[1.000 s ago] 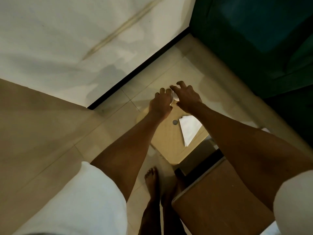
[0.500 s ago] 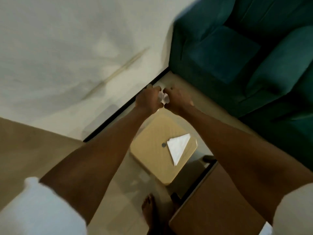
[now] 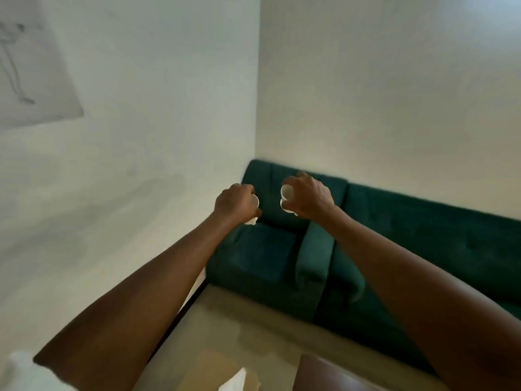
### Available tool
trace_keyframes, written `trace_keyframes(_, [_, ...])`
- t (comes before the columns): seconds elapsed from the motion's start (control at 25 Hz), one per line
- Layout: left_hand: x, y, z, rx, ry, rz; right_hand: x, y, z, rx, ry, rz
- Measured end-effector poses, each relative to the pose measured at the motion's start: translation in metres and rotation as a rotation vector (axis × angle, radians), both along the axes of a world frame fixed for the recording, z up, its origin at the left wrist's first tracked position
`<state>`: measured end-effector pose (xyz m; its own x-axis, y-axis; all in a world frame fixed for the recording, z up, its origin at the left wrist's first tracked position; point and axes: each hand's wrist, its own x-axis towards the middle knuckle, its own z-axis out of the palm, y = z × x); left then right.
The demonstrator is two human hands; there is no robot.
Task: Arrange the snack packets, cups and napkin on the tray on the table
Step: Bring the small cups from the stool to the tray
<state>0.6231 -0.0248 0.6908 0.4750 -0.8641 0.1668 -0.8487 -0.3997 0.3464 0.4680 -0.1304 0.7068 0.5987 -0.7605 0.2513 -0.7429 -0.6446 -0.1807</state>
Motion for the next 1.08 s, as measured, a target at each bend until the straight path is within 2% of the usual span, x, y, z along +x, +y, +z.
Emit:
trace_keyframes(0.28, [-0.198, -0.038, 0.124, -0.121, -0.059, -0.296, -0.228, 0.007, 0.138, -0.242, -0.015, -0.198])
trace_keyframes(0.48, [-0.351, -0.044, 0.15, -0.148, -0.047, -0.421, -0.394, 0.029, 0.175, -0.307, -0.007, -0.305])
trace_keyframes(0.68, [-0.511, -0.043, 0.137, -0.119, -0.033, -0.505, -0.552, 0.042, 0.152, -0.198, -0.078, -0.394])
trace_keyframes(0.8, [-0.578, -0.041, 0.128, -0.112, -0.016, -0.533, -0.614, 0.049, 0.128, -0.128, -0.09, -0.437])
trace_keyframes(1.08, [-0.652, -0.063, 0.057, -0.039, 0.014, -0.558, -0.675, 0.025, 0.028, 0.093, -0.191, -0.525])
